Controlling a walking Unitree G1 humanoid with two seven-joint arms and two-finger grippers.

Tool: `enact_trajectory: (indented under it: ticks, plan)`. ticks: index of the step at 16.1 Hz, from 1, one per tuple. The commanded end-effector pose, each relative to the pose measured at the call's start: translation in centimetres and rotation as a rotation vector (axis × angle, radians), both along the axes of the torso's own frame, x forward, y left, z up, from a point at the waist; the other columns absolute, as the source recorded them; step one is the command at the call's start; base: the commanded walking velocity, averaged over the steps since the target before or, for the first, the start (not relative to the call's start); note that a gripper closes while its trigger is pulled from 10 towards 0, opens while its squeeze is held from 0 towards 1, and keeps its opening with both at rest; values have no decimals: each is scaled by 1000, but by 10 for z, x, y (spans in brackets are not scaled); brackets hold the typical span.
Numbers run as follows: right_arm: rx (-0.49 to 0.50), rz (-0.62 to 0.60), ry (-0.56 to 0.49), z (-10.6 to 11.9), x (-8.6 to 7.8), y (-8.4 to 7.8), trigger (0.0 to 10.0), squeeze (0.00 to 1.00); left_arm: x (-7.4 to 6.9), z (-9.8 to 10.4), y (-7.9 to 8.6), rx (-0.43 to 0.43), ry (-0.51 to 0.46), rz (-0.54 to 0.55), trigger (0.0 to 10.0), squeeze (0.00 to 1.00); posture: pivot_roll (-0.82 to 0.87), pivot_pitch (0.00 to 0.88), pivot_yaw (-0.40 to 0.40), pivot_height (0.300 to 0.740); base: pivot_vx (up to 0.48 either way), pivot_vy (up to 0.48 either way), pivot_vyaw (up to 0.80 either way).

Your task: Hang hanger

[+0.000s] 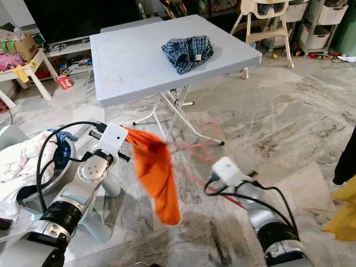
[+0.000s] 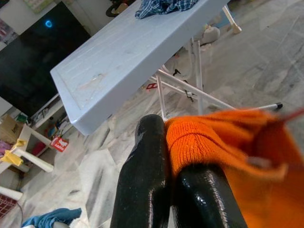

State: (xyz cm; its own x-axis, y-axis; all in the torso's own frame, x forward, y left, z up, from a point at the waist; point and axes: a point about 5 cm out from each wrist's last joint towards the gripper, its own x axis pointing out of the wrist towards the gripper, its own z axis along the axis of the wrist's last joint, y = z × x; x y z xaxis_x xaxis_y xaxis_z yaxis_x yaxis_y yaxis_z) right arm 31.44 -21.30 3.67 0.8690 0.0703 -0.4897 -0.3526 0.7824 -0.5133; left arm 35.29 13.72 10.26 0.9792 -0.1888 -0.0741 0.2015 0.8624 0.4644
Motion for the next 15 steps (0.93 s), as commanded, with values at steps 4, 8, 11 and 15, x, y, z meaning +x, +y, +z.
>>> enact_trajectory:
  ticks: [4,8,11,15]
  plan:
    - [155,-239,-94,18,14,-16,10000,0,-7,-9,6,30,16,46,10000,0,-117,0,150,740,0,0,0]
    - [189,-184,-98,21,14,-14,10000,0,-8,-22,20,64,76,134,10000,0,-121,0,149,740,0,0,0]
    - [207,-184,-68,18,10,-21,10000,0,-10,-27,22,71,102,157,10000,0,-126,0,148,740,0,0,0]
    - [205,72,98,4,-13,-17,10000,0,-10,-32,21,77,132,157,10000,0,-137,0,156,740,0,0,0]
